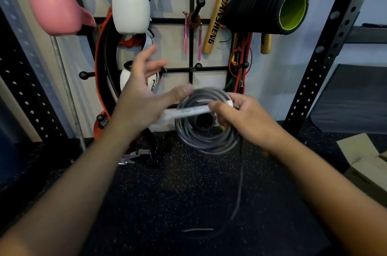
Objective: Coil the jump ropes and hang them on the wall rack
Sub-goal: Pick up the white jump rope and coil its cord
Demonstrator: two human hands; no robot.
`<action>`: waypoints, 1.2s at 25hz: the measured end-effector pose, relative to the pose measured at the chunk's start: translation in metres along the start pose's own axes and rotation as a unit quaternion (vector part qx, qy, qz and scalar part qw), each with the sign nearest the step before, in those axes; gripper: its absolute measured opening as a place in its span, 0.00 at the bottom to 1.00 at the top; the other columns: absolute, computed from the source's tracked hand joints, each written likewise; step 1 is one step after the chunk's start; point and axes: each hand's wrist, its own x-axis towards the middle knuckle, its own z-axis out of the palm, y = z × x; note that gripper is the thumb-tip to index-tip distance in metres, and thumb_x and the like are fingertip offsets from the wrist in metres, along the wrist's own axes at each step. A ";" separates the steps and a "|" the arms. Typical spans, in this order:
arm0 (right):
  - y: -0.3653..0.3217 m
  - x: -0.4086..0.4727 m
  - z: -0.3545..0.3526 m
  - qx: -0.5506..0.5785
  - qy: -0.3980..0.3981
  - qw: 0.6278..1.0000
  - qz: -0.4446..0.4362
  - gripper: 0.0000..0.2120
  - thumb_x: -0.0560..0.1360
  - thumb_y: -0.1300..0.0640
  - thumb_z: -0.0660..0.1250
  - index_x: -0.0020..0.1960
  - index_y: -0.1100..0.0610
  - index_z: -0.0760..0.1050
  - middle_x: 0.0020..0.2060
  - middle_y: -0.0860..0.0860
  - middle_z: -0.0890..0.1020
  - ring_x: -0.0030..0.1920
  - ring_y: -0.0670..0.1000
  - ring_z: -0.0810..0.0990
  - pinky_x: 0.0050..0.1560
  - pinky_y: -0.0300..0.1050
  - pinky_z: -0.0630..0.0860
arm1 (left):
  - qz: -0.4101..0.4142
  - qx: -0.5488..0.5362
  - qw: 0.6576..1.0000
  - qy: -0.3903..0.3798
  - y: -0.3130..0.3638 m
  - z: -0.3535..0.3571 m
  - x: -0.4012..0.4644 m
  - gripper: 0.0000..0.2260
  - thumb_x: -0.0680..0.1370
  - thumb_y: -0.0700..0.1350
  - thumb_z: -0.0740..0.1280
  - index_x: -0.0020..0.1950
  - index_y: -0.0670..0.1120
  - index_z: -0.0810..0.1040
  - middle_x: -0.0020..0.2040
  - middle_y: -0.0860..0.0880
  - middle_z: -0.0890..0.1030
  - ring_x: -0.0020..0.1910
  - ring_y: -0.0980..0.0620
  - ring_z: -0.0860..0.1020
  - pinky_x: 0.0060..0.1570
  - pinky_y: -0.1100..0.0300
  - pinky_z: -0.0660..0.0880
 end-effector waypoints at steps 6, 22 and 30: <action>-0.003 -0.001 0.002 -0.127 -0.143 0.981 -0.031 0.12 0.77 0.42 0.71 0.54 0.48 0.81 0.45 0.49 0.87 0.46 0.51 0.87 0.52 0.54 0.83 | -0.102 0.085 0.916 -0.377 0.003 0.019 -0.007 0.29 0.67 0.49 0.82 0.66 0.53 0.77 0.57 0.50 0.86 0.55 0.49 0.85 0.61 0.48 0.80; 0.034 -0.001 0.000 0.136 -0.032 0.990 0.022 0.32 0.78 0.28 0.53 0.52 0.55 0.79 0.33 0.50 0.77 0.27 0.49 0.68 0.30 0.44 0.63 | -0.199 -0.509 0.828 0.128 0.009 0.059 -0.011 0.18 0.80 0.56 0.67 0.34 0.49 0.71 0.25 0.54 0.67 0.27 0.55 0.73 0.39 0.59 0.83; 0.006 -0.017 0.077 0.279 0.169 0.945 0.028 0.09 0.83 0.51 0.66 0.55 0.57 0.79 0.32 0.47 0.79 0.26 0.39 0.74 0.25 0.31 0.68 | -0.230 -0.403 0.871 0.163 -0.010 0.097 -0.033 0.17 0.78 0.62 0.68 0.40 0.50 0.81 0.38 0.50 0.83 0.43 0.47 0.83 0.49 0.47 0.78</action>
